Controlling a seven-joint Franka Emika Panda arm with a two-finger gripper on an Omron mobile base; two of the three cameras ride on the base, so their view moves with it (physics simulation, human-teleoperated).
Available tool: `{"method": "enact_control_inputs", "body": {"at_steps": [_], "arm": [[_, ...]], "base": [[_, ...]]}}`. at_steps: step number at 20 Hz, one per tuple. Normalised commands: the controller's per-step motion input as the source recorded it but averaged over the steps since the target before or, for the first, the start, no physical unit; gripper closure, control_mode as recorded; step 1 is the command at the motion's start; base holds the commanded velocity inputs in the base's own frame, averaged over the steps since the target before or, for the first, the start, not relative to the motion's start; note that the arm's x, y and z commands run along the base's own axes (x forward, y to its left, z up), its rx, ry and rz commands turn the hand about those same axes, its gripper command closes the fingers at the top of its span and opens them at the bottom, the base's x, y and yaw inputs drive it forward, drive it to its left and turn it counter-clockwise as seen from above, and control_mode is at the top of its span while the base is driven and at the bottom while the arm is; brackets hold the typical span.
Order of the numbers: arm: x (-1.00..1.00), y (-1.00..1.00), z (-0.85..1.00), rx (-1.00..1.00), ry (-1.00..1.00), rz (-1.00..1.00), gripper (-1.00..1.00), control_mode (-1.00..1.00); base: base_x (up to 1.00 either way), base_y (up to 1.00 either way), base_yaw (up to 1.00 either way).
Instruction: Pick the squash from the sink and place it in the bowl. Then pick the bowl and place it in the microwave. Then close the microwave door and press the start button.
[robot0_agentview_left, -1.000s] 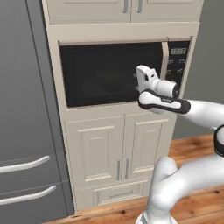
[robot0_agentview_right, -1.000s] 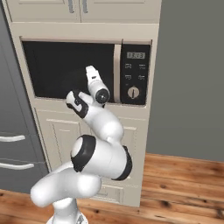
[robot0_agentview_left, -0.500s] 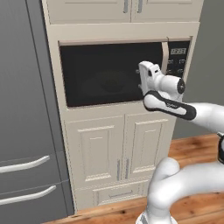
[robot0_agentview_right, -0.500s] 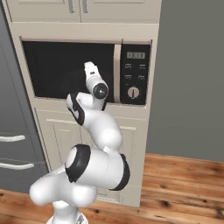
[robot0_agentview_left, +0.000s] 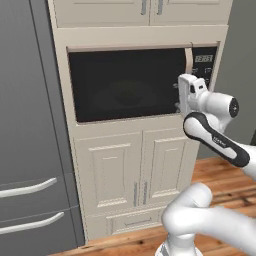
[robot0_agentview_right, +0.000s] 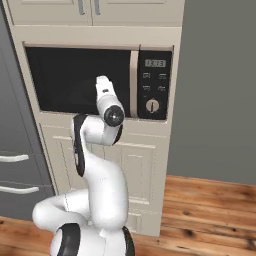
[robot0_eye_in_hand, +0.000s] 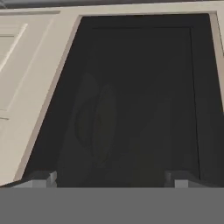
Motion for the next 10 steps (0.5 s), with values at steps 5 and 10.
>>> {"method": "enact_control_inputs", "body": {"at_steps": [5, 10], "arm": [[-0.36, -1.0, 0.31, 0.17, 0.0, 0.0, -1.0, -1.0], [-0.04, -0.97, 0.34, 0.16, 0.0, 0.0, -1.0, -1.0]], "base": [[0.0, 0.0, 0.0], [0.0, 0.0, 0.0]]}}
